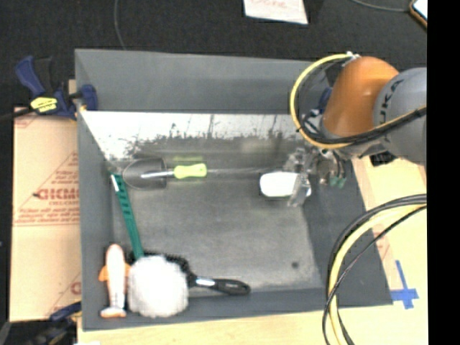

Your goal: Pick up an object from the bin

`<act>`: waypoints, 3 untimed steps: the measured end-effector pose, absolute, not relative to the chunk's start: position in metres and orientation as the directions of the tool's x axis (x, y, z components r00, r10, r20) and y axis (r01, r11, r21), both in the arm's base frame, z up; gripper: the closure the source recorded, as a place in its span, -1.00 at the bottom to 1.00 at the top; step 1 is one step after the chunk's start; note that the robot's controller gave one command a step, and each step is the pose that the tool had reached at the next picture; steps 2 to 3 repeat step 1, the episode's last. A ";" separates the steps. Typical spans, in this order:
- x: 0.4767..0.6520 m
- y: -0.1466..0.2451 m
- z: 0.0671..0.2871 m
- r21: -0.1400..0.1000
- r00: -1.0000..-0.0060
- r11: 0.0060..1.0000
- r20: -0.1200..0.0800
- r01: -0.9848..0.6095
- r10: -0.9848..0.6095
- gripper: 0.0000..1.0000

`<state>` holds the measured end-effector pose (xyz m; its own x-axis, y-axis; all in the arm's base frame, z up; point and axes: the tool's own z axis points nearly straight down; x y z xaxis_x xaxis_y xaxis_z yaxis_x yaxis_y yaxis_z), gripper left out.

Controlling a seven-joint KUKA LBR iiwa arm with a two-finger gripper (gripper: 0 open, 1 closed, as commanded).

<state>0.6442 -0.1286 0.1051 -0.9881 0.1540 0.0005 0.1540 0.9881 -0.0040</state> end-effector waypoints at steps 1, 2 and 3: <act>0.647 -0.129 0.147 -0.004 -0.988 0.988 -0.009 0.153 0.153 1.00; 0.647 -0.129 0.147 -0.004 -0.988 0.988 -0.009 0.153 0.153 1.00; 0.647 -0.129 0.147 -0.004 -0.988 0.988 -0.009 0.153 0.153 1.00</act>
Offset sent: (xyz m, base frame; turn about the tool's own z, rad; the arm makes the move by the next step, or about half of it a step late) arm 0.0022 -0.0004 0.0361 -0.0004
